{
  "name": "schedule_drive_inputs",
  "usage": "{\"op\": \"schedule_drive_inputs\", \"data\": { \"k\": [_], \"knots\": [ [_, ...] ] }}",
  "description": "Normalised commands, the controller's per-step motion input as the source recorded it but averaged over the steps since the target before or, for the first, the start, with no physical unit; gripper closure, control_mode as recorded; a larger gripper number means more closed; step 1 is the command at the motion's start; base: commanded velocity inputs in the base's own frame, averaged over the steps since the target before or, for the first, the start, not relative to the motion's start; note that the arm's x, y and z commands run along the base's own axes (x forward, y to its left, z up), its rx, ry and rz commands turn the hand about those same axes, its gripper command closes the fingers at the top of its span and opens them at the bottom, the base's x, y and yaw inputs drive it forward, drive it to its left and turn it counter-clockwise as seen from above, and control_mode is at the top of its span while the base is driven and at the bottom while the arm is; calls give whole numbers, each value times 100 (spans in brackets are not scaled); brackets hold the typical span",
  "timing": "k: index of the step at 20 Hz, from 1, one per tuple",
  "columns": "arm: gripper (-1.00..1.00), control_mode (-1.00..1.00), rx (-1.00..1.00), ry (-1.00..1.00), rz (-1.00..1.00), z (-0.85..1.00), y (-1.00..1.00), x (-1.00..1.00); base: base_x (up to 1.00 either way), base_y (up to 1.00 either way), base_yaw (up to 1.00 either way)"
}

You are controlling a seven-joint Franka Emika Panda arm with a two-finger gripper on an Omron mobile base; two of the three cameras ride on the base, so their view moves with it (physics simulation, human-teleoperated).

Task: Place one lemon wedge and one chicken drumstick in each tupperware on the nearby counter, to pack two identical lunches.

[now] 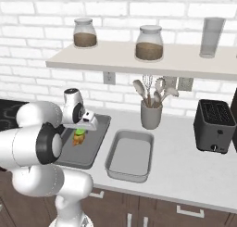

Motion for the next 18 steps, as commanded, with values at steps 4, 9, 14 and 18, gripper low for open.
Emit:
{"op": "schedule_drive_inputs", "data": {
  "k": [4,9,14,18],
  "knots": [
    [100,-100,-3,-2,0,-45,-2,0,0,0,0],
    [100,-100,0,0,0,-25,-24,-1,0,0,0],
    [-100,-100,0,0,0,-10,-16,-32,0,0,0],
    [-100,-100,0,0,0,-8,-1,-27,0,0,0]
  ]
}}
